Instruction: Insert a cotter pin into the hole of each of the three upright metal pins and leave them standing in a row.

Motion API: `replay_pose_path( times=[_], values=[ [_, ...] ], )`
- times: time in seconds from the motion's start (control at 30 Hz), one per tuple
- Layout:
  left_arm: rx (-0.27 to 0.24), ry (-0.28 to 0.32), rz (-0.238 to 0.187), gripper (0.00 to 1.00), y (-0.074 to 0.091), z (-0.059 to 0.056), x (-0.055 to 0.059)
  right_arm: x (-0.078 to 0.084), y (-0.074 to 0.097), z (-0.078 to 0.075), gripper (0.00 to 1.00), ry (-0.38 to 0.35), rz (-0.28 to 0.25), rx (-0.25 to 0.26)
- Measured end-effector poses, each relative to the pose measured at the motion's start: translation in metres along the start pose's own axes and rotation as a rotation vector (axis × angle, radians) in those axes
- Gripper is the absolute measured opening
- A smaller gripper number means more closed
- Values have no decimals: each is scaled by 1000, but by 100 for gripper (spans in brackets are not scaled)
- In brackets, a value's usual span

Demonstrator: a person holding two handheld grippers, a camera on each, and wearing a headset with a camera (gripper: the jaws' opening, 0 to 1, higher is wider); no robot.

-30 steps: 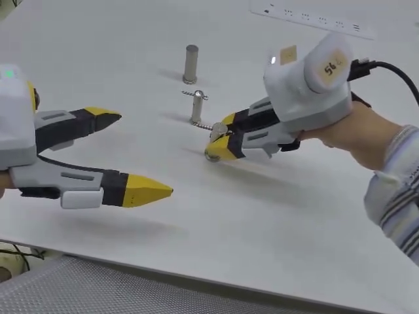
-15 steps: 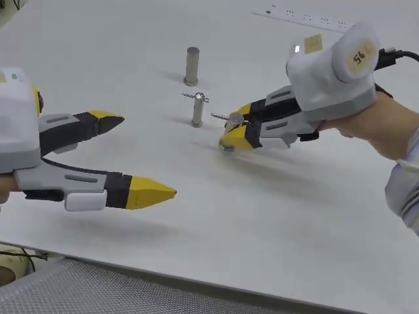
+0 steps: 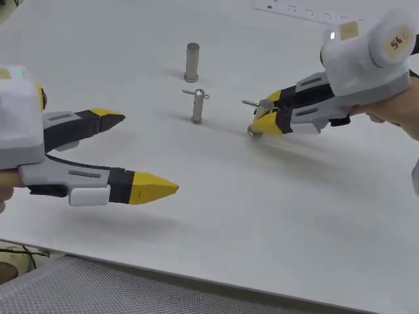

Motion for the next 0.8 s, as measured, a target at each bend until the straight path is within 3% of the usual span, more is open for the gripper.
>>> replay_pose_path(
  times=[0.2, 0.8],
  values=[
    [-2, 11, 6, 99, 0, 4, 1, 4, 0, -7, 13, 9, 1, 2],
    [-8, 20, 10, 99, -1, 6, 3, 11, -3, -8, 13, -5, -13, -22]
  ],
)
Point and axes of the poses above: the centre of the closed fingertips' face, and the gripper's own axes: y roughly backward along the fingers, z roughly to its left, x roughly out of its underside, the point moved 2 cm from there along y, roughly backward along the fingers, and after that the axes turned 8 degrees about y, right-handed, at the moved point
